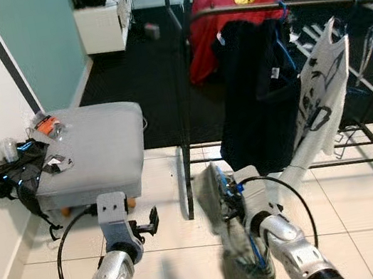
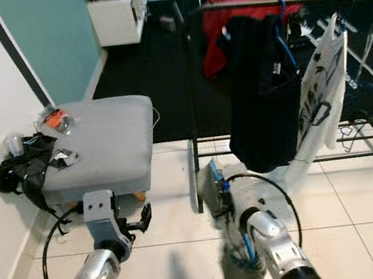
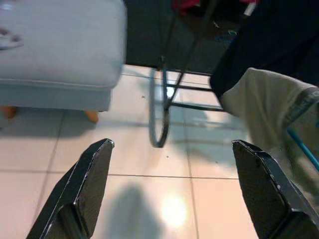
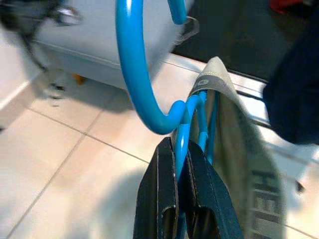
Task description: Hang hanger
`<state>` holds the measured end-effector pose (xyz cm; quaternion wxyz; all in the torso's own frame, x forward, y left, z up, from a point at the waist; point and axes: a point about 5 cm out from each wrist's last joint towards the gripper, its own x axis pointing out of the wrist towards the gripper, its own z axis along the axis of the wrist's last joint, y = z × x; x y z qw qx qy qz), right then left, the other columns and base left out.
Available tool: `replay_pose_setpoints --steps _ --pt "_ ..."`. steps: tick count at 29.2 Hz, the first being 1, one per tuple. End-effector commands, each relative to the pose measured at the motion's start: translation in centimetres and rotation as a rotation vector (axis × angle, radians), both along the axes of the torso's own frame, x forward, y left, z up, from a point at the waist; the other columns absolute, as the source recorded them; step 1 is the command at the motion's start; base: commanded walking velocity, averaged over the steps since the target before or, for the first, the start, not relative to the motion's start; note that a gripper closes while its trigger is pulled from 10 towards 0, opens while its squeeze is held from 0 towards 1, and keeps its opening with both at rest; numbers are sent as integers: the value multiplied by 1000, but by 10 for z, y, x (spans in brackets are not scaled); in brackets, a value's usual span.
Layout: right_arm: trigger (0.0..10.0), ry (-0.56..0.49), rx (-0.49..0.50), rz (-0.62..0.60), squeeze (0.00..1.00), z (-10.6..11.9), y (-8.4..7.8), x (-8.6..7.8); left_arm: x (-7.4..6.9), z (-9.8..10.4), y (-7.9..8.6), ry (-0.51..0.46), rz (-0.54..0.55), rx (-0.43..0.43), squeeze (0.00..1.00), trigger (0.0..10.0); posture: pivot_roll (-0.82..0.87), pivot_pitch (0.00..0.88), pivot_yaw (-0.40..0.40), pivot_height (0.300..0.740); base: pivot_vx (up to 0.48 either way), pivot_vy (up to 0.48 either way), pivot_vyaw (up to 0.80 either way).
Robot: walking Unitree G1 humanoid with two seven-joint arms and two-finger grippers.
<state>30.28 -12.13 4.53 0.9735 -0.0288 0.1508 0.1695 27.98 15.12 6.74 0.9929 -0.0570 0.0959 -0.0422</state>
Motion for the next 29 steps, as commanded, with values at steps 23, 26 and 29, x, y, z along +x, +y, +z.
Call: replay_pose_setpoints --steps 23,26,29 --pt "10000 8 -3 -46 0 -4 -11 1 -5 -9 -1 34 -22 0 0 10000 18 0 0 740 -294 0 0" --pt "10000 6 1 -54 0 -4 -11 2 -5 -11 -2 46 -36 14 0 10000 24 0 5 740 0 0 0" --pt "10000 3 5 -67 0 -4 -12 4 -2 -11 -1 49 -42 19 0 10000 30 0 9 740 0 0 0"
